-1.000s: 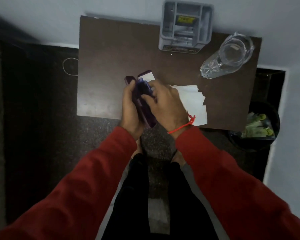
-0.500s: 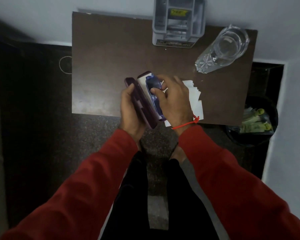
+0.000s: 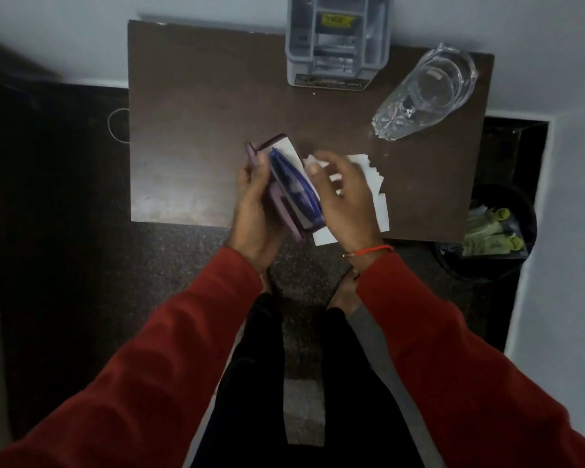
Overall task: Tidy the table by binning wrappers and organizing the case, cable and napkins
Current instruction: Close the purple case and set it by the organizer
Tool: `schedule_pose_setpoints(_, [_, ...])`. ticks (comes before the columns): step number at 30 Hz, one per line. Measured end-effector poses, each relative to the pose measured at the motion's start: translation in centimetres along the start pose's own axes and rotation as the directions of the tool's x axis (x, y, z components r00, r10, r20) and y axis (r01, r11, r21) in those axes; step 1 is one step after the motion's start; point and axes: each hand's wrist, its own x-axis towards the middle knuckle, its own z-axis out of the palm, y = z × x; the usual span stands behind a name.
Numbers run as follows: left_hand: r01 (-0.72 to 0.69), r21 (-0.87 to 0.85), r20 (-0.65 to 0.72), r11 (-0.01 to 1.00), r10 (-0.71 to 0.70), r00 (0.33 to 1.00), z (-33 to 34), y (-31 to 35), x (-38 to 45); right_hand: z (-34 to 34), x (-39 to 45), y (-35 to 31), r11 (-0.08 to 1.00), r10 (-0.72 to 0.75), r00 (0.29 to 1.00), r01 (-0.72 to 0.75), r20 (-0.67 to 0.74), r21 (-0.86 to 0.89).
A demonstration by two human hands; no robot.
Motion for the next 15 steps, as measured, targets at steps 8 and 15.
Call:
schedule_pose_setpoints(8, [-0.083, 0.245, -0.258, 0.966, 0.148, 0.955, 0.8, -0.5, 0.2, -0.5, -2.4, 0.6, 0.946, 0.132, 0.943, -0.212, 0.305, 0.246])
schedule_pose_setpoints(15, [-0.115, 0.357, -0.273, 0.927, 0.222, 0.936, 0.8, -0.7, 0.1, -0.5, -3.1, 1.4, 0.942, 0.089, 0.912, -0.208, 0.400, 0.264])
